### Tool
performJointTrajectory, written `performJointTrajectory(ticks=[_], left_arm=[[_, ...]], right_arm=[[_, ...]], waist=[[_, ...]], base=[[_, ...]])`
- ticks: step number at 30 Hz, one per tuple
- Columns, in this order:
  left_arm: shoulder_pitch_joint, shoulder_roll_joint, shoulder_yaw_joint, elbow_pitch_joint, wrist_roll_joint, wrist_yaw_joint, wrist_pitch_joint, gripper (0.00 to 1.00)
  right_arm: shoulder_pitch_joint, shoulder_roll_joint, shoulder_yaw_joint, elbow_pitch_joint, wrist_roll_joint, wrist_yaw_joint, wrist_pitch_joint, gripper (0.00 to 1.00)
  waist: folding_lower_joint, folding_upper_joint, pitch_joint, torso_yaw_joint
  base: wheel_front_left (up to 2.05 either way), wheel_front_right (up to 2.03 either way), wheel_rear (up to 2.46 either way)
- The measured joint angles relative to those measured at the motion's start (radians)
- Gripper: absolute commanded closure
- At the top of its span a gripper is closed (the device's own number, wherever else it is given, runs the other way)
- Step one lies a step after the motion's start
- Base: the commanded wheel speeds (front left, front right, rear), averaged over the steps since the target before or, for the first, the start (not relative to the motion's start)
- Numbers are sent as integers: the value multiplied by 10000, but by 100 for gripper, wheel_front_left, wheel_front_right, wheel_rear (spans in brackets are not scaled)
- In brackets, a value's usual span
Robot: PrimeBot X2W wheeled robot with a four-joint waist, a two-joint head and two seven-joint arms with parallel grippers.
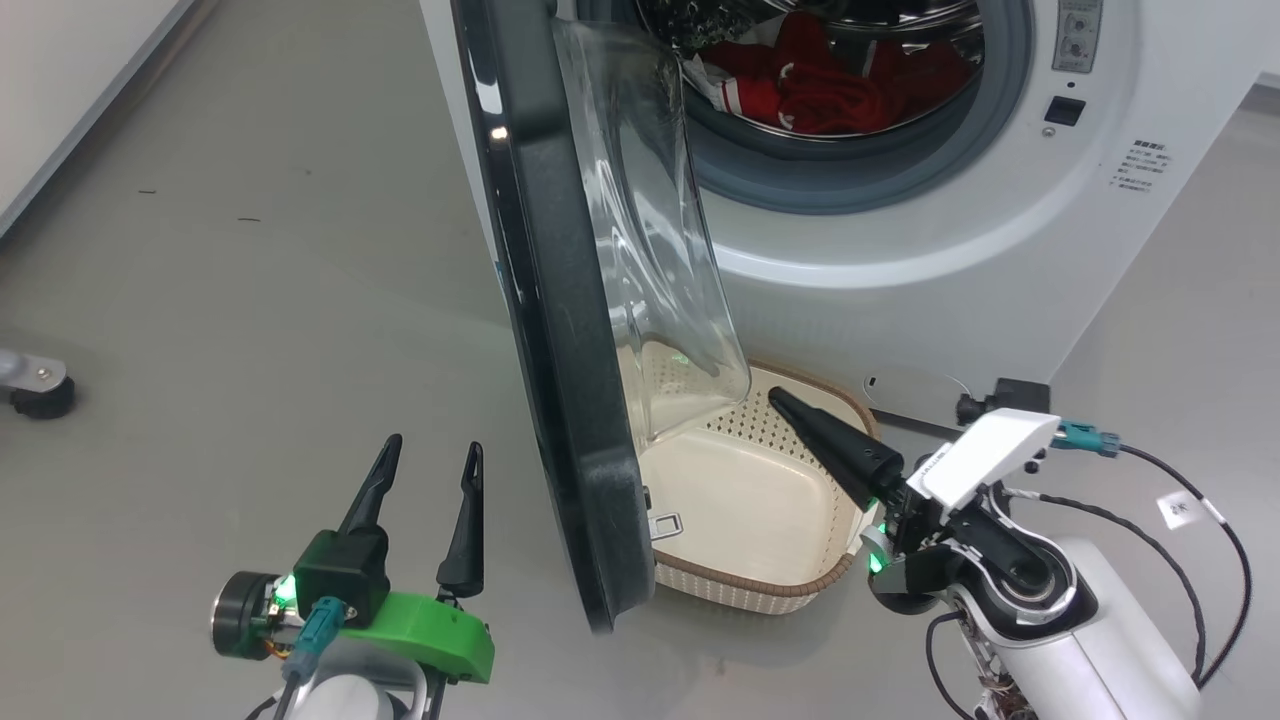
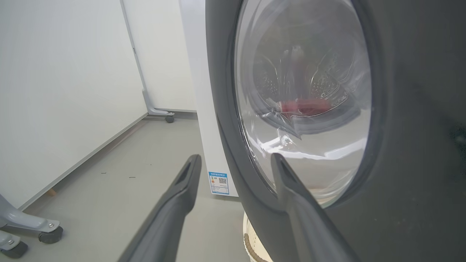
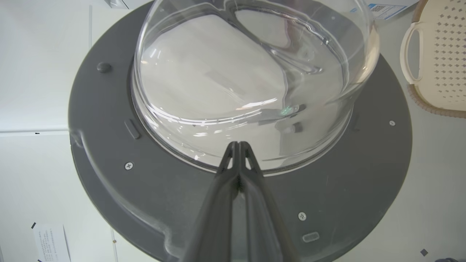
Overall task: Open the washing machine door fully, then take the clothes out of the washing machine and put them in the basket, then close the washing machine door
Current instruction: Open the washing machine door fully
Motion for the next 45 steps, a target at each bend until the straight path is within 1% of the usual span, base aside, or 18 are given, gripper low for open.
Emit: performJointTrajectory(ticks=[1,2,3,4,11,19,24,29,31,38,39,40,42,43,45], left_arm=[[2,0,10,2,0,10,0,0],[10,0,54,0,10,15,0,0],[17,0,63,0,10,17,0,0],[25,0,77,-2,12,17,0,0],[71,-4,63,0,12,29,0,0],[78,-2,88,58,12,31,0,0],[106,0,178,132,12,33,0,0],[121,10,341,178,12,44,0,0],[146,6,362,201,12,48,0,0],[214,8,476,263,12,67,0,0],[214,8,476,263,12,67,0,0],[221,6,508,284,12,67,0,0],[246,8,525,290,12,69,0,0],[246,8,525,290,12,69,0,0],[272,8,529,293,12,69,0,0]], right_arm=[[78,-8,-159,-69,-50,0,-153,100],[249,-23,-470,-207,-188,0,-531,84],[339,-48,-606,-301,-253,0,-706,57],[402,-92,-706,-353,-374,0,-871,0],[908,-393,-1599,-792,-1358,0,-2376,0],[1484,-874,-1887,-1028,-3478,0,-4284,0],[1904,-1496,-1902,-980,-5492,2,-5712,0],[2304,-2316,-1827,-621,-7973,-12,-7131,0],[2425,-2497,-1806,-564,-8671,-240,-7616,0],[2604,-2828,-1697,-621,-11016,-1120,-7382,0],[2604,-2828,-1697,-621,-11016,-1120,-7382,0],[2609,-2947,-1653,-731,-11687,-1319,-7369,0],[2623,-2909,-1816,-1030,-12218,-1557,-7296,0],[2623,-2909,-1816,-1030,-12218,-1557,-7296,0],[2625,-2834,-1941,-1287,-12631,-1762,-7296,0]], waist=[[0,0,1,-37],[0,0,0,-113],[0,0,2,-149],[0,0,6,-186],[0,0,28,-393],[0,0,-40,-455],[0,0,-163,-513],[0,0,-241,-586],[0,0,-261,-610],[0,0,-320,-683],[0,0,-320,-683],[0,0,-338,-705],[0,0,-354,-729],[0,0,-354,-729],[0,0,-358,-747]], base=[[0,0,0],[0,0,0],[0,0,0],[0,0,0],[0,0,0],[0,0,0],[0,0,0],[0,0,0],[0,0,0],[0,0,0],[0,0,0],[0,0,0],[0,0,0],[0,0,0],[0,0,0]])
